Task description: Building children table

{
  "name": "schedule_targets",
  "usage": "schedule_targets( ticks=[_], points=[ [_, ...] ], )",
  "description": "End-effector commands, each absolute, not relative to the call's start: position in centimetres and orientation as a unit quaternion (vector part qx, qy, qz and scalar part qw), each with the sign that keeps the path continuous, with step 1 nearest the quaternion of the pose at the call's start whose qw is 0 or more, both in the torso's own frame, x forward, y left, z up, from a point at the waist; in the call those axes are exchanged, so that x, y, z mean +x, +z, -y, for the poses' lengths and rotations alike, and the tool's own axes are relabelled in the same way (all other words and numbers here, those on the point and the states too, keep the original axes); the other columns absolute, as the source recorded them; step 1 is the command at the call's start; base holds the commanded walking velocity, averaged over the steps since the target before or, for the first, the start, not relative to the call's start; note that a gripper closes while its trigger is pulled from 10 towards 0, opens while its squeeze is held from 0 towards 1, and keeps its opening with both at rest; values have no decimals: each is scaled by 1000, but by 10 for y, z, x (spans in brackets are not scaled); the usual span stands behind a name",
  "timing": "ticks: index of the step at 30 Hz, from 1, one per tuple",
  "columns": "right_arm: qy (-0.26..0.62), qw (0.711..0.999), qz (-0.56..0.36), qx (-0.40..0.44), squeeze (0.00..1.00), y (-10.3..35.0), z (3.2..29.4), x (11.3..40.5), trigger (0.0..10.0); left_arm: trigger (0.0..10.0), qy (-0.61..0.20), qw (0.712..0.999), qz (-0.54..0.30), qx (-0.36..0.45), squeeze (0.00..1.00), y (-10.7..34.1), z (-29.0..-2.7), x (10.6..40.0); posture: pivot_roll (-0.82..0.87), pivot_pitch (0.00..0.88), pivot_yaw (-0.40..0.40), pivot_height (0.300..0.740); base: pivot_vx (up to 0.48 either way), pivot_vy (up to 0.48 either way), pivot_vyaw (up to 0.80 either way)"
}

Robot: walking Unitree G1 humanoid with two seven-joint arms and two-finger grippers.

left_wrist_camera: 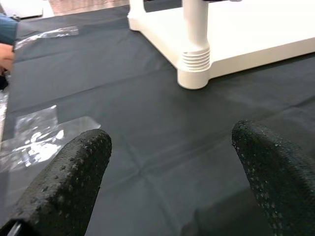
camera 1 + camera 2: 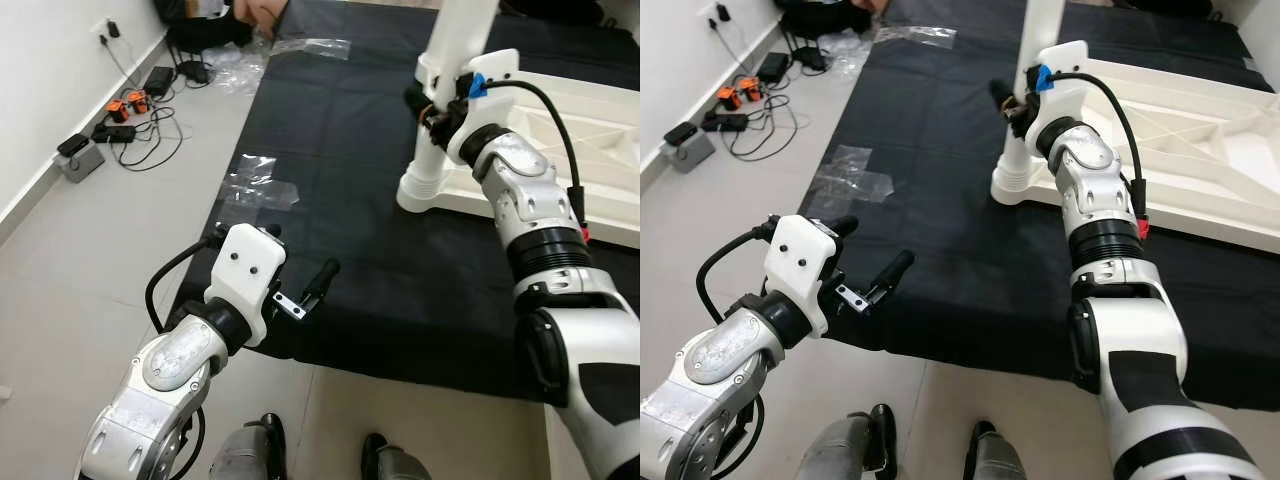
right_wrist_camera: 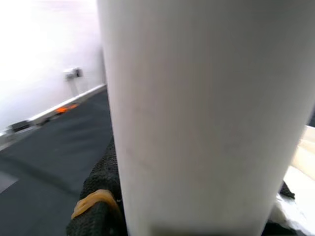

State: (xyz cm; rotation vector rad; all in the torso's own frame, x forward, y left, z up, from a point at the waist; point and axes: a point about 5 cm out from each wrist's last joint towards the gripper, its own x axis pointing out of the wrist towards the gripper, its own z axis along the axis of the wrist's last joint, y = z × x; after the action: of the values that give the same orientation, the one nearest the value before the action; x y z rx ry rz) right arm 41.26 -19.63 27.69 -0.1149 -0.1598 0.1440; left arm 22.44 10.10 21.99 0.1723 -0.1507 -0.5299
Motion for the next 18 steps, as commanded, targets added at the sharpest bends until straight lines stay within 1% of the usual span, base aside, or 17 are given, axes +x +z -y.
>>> schedule_targets(
  ticks=[1, 2, 4, 7, 9, 11, 12, 13, 15, 17, 18],
  points=[
    [-59, 994, -73, -54, 0, 205, 219, 407, 10000, 10000, -260, 959, 70, 90, 0, 217, -102, 224, 120, 284, -20, 740, 0, 0, 0],
    [-59, 994, -73, -54, 0, 205, 219, 407, 10000, 10000, -260, 959, 70, 90, 0, 217, -102, 224, 120, 284, -20, 740, 0, 0, 0],
    [-130, 986, -91, -52, 0, 198, 223, 404, 10000, 10000, -260, 959, 70, 90, 0, 217, -101, 224, 120, 279, -19, 740, 0, 0, 0],
    [-130, 986, -91, -52, 0, 198, 223, 404, 10000, 10000, -260, 959, 70, 90, 0, 217, -101, 224, 120, 279, -19, 740, 0, 0, 0],
    [-209, 972, -100, -26, 0, 190, 225, 398, 10000, 10000, -260, 959, 70, 89, 0, 216, -101, 224, 120, 275, -21, 740, 0, 0, 0],
    [-209, 972, -100, -26, 0, 190, 225, 398, 10000, 10000, -260, 959, 70, 89, 0, 216, -101, 224, 120, 275, -21, 740, 0, 0, 0],
    [-250, 964, -94, -14, 0, 189, 225, 395, 10000, 10000, -261, 959, 70, 89, 0, 216, -100, 223, 118, 270, -20, 740, 0, 0, 0],
    [-250, 964, -94, -14, 0, 189, 225, 395, 10000, 10000, -261, 959, 70, 89, 0, 216, -100, 223, 118, 270, -20, 740, 0, 0, 0],
    [-330, 939, -85, 36, 0, 186, 226, 388, 10000, 10000, -262, 958, 71, 88, 0, 216, -100, 223, 119, 268, -21, 740, 0, 0, 0],
    [-351, 928, -86, 87, 0, 185, 224, 387, 10000, 10000, -261, 959, 72, 88, 0, 217, -100, 224, 119, 265, -23, 740, 0, 0, 0],
    [-351, 928, -86, 87, 0, 185, 224, 387, 10000, 10000, -261, 959, 72, 88, 0, 217, -100, 224, 119, 265, -23, 740, 0, 0, 0]
  ],
)
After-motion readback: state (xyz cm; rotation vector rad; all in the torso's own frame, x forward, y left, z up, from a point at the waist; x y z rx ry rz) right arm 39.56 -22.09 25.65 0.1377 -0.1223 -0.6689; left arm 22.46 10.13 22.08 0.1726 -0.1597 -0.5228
